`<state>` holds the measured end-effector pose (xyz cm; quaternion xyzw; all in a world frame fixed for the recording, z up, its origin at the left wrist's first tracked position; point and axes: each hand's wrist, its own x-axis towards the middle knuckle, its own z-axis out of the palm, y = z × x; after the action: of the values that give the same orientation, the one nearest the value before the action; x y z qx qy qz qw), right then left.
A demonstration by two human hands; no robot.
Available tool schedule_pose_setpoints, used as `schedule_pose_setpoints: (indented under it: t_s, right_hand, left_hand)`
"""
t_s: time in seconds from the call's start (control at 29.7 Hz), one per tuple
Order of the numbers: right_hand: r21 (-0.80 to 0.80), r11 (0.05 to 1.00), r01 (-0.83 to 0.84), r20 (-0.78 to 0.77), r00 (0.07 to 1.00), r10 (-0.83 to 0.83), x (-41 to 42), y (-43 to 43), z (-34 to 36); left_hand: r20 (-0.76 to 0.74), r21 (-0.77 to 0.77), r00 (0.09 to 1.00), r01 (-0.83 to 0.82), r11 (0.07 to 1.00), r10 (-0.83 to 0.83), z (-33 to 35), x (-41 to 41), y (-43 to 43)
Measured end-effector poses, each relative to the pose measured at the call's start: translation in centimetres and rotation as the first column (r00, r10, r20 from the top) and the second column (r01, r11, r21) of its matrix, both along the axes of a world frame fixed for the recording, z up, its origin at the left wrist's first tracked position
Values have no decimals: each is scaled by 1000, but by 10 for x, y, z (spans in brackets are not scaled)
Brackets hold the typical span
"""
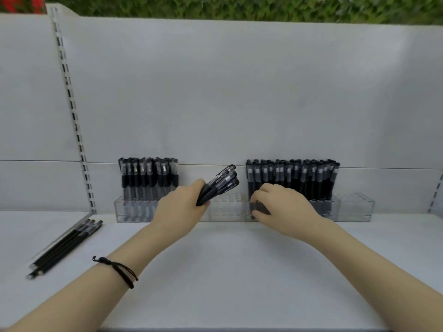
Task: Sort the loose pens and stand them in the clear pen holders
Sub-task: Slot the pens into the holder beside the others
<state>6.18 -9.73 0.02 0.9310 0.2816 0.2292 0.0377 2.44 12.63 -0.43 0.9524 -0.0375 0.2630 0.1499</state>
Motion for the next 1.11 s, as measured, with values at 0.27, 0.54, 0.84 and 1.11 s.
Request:
schedule_pose_setpoints:
  t_s: [0.27, 0.54, 0.84, 1.11]
  right_hand:
    - [7, 1000, -25, 29, 999, 25, 15, -105, 9]
    - [182, 983, -28, 0, 1000, 29, 34, -167, 27]
    - [893, 450, -14, -168, 917, 361, 41, -176, 16]
    - [918, 304, 257, -388, 745, 543, 43, -169, 40]
  left_hand:
    - [41, -175, 996, 82, 981, -76, 9, 20, -111]
    - [106, -760, 926, 311, 570, -363, 21, 45, -206]
    - [132, -919, 841, 302, 252, -525, -8, 47, -243]
    - [157, -942, 844, 284, 179, -514, -4, 44, -238]
